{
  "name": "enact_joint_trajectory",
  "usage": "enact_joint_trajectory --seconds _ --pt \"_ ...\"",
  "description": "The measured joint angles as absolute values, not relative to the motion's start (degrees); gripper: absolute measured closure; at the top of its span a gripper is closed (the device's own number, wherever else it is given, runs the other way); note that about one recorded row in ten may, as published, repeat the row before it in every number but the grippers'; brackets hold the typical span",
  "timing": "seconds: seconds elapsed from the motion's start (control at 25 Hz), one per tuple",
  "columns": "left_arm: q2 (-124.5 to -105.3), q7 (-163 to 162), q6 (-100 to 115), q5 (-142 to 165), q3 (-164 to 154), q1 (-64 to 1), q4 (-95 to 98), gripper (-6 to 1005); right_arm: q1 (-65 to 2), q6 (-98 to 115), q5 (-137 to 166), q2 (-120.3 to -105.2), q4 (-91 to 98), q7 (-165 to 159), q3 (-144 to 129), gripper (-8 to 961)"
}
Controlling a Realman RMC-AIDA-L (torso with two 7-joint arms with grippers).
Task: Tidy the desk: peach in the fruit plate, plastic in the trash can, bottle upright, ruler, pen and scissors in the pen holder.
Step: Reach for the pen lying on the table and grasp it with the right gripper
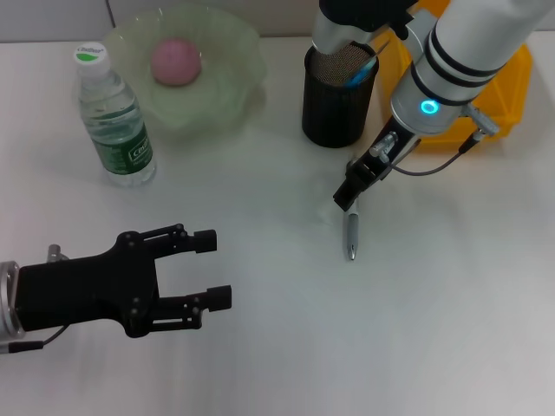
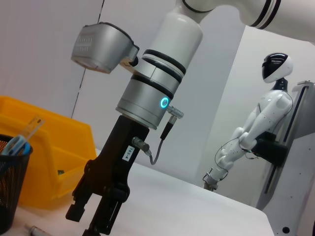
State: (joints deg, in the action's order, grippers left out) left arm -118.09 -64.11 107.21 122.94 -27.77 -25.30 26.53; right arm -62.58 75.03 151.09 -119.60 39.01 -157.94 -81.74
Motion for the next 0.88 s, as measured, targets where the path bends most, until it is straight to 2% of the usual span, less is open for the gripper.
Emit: enact_joint_trajectory --seconds 0.88 --pt "-118.19 -63.4 107.1 123.0 -28.1 -25.4 26.2 195 -63.3 71.6 149.7 -119.93 35.6 -158.4 -84.7 171"
